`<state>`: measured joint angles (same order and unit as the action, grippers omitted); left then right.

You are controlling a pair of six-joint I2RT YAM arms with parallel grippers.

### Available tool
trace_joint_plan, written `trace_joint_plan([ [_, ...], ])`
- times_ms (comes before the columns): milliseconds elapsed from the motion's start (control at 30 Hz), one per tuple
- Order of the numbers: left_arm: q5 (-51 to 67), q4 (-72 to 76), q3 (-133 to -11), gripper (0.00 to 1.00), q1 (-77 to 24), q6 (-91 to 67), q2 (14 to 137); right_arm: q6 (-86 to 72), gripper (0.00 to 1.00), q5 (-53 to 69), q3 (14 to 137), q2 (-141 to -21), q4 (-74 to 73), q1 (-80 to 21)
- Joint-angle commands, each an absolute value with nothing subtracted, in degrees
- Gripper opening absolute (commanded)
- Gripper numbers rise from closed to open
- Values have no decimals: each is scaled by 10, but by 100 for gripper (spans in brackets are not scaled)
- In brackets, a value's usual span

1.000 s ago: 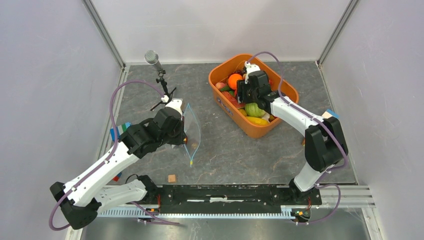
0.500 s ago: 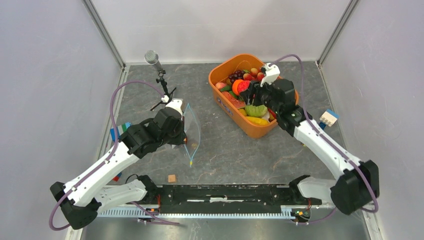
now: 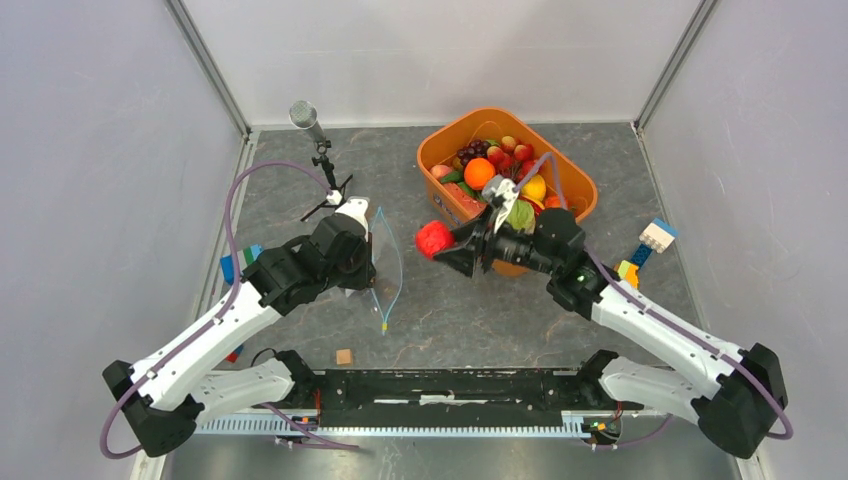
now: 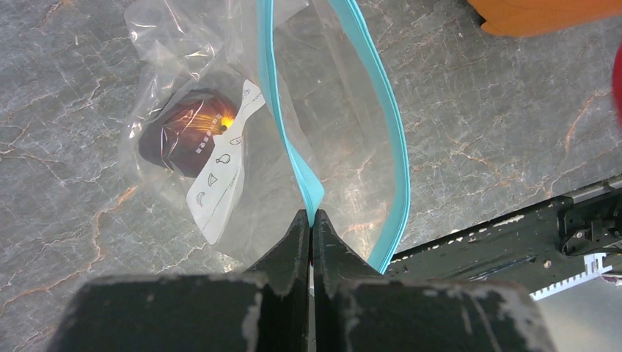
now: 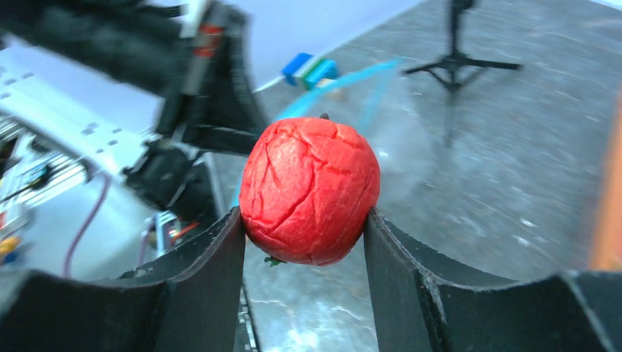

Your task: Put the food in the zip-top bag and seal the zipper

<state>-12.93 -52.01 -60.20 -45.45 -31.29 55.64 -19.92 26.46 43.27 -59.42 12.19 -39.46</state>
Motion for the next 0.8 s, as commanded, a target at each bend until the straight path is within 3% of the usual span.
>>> trace_joint_plan([
  [0, -120, -494, -610, 2, -453, -300, 562, -192, 43, 278, 415, -590, 178, -465],
  [500, -93, -476, -600, 2, -453, -304, 555, -242, 44, 200, 437, -722, 228, -559],
  [767, -81, -474, -602, 2, -453, -301, 560, -226, 47, -29, 489, -750, 73, -574],
])
